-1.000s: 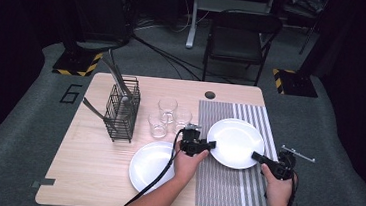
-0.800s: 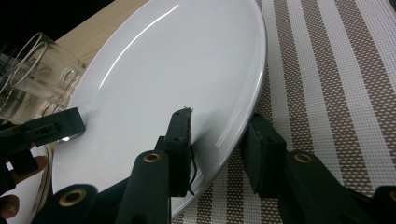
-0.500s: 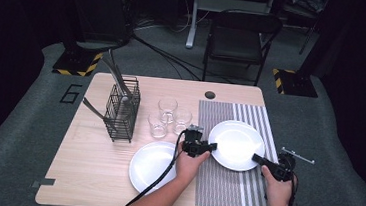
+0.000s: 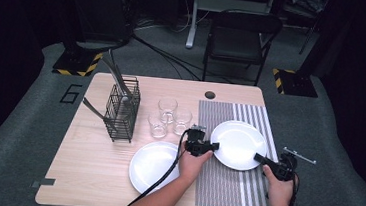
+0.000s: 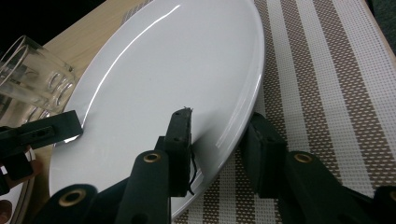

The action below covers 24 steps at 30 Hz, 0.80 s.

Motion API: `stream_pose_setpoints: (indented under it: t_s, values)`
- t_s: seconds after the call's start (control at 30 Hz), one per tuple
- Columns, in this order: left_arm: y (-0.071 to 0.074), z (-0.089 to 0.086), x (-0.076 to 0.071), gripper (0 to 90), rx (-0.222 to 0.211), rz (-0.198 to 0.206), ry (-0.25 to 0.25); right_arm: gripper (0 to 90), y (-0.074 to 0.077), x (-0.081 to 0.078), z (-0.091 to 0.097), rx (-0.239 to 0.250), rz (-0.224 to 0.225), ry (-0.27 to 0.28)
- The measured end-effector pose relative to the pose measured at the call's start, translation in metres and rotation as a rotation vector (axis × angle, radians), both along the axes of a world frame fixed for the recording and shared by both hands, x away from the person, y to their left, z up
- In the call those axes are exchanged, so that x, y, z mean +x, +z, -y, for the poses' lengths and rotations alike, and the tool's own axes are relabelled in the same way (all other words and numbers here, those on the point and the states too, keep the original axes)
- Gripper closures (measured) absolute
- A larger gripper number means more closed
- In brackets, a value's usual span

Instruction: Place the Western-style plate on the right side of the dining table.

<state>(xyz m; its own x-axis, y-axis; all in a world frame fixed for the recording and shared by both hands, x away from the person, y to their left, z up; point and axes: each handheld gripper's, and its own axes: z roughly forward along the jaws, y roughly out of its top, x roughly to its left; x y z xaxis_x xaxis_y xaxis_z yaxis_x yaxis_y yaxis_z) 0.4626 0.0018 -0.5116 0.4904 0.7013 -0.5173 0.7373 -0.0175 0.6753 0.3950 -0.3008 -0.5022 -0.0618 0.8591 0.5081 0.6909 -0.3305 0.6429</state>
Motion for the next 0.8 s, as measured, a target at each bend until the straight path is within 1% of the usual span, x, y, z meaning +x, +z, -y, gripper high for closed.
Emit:
stream_pose_setpoints:
  t_s: [0.2,0.4,0.57,0.63,0.67,0.7,0.8]
  values:
    - [-0.0015,0.0026,0.0012,61.8,0.02,0.003,-0.004,64.9,-0.0011,0.0009,0.0018,-0.008,-0.007,-0.001]
    - [-0.0037,0.0048,0.0027,61.8,0.037,-0.006,0.001,64.9,-0.0035,0.003,0.0018,-0.021,-0.016,-0.003]
    - [-0.0046,0.0062,0.0023,61.8,0.05,-0.022,0.007,64.8,-0.0058,0.0043,0.0016,-0.021,-0.025,-0.002]
    - [-0.0054,0.0067,0.0022,61.8,0.053,-0.028,0.005,64.7,-0.0066,0.0044,0.0015,-0.015,-0.046,-0.007]
    - [-0.0056,0.0067,0.0021,61.8,0.057,-0.03,0.004,64.6,-0.008,0.0048,0.0023,-0.023,-0.042,-0.002]
    - [-0.0058,0.0067,0.0022,61.8,0.061,-0.032,0.001,64.6,-0.0082,0.0047,0.0023,-0.025,-0.047,-0.006]
    - [-0.0056,0.0065,0.002,61.8,0.067,-0.035,0.0,64.5,-0.0094,0.0054,0.0024,-0.02,-0.056,-0.005]
